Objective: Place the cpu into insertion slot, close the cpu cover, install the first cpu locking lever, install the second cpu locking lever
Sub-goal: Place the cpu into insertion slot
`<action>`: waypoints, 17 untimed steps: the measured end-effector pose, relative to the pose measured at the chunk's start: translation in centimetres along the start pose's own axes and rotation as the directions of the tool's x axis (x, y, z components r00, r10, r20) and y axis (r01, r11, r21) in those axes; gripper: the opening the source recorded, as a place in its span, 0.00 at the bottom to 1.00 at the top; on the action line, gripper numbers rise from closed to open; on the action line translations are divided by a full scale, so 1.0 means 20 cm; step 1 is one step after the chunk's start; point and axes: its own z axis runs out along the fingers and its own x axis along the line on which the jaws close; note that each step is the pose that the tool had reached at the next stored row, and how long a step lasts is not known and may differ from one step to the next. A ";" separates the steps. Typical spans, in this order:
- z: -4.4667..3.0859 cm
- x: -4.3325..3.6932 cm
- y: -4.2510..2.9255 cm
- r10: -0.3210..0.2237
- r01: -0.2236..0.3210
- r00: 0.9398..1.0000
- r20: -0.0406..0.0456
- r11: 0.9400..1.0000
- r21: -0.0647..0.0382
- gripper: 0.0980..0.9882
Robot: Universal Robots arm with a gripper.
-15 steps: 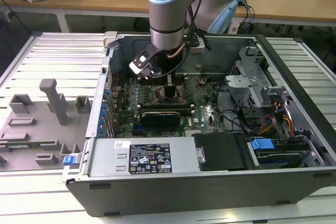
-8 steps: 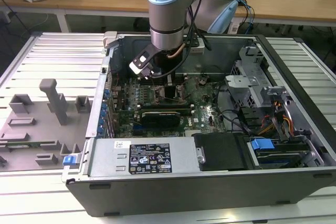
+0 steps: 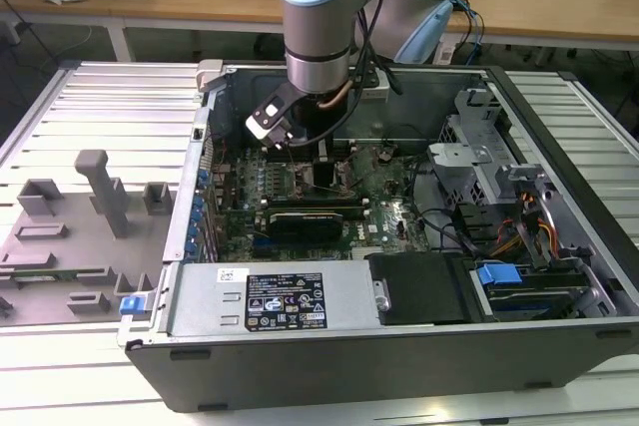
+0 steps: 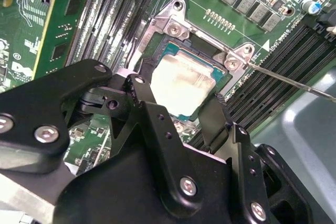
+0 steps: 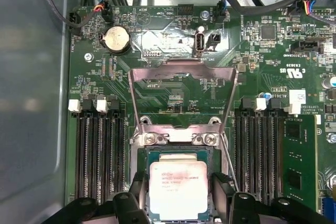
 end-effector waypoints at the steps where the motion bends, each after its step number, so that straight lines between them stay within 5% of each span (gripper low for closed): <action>1: 0.000 0.000 0.000 0.000 0.000 1.000 0.004 1.000 0.000 0.58; 3: 0.000 0.000 0.000 -0.001 0.001 1.000 0.013 1.000 0.000 0.58; 17: -0.034 0.000 0.003 -0.001 0.001 1.000 0.017 1.000 0.000 0.57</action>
